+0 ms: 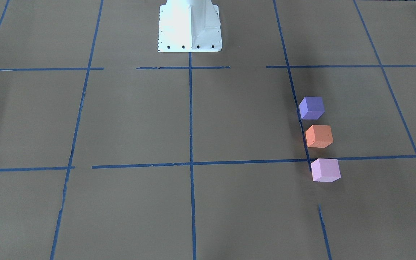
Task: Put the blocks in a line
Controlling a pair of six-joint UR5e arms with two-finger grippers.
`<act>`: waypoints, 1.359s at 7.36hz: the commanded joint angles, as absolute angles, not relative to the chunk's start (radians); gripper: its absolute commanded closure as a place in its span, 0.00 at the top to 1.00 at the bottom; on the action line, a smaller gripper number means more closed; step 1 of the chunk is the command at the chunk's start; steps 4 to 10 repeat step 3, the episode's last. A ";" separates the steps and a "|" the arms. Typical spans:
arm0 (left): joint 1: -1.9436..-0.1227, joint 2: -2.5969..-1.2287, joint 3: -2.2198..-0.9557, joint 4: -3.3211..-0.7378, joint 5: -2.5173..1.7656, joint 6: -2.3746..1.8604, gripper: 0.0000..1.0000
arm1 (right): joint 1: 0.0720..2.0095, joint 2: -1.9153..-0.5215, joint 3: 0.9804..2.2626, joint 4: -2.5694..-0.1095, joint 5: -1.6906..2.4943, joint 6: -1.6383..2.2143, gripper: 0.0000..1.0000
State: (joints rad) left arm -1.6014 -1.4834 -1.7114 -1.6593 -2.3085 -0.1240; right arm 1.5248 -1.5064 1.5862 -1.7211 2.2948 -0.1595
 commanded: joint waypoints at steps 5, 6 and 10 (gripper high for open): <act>-1.603 -1.468 -1.712 -1.655 -2.310 -0.095 1.00 | 1.525 -1.506 1.586 -1.721 2.295 -0.160 1.00; -1.603 -1.468 -1.712 -1.655 -2.310 -0.095 1.00 | 1.525 -1.506 1.586 -1.721 2.295 -0.160 1.00; -1.603 -1.468 -1.712 -1.655 -2.310 -0.095 1.00 | 1.525 -1.506 1.586 -1.721 2.295 -0.160 1.00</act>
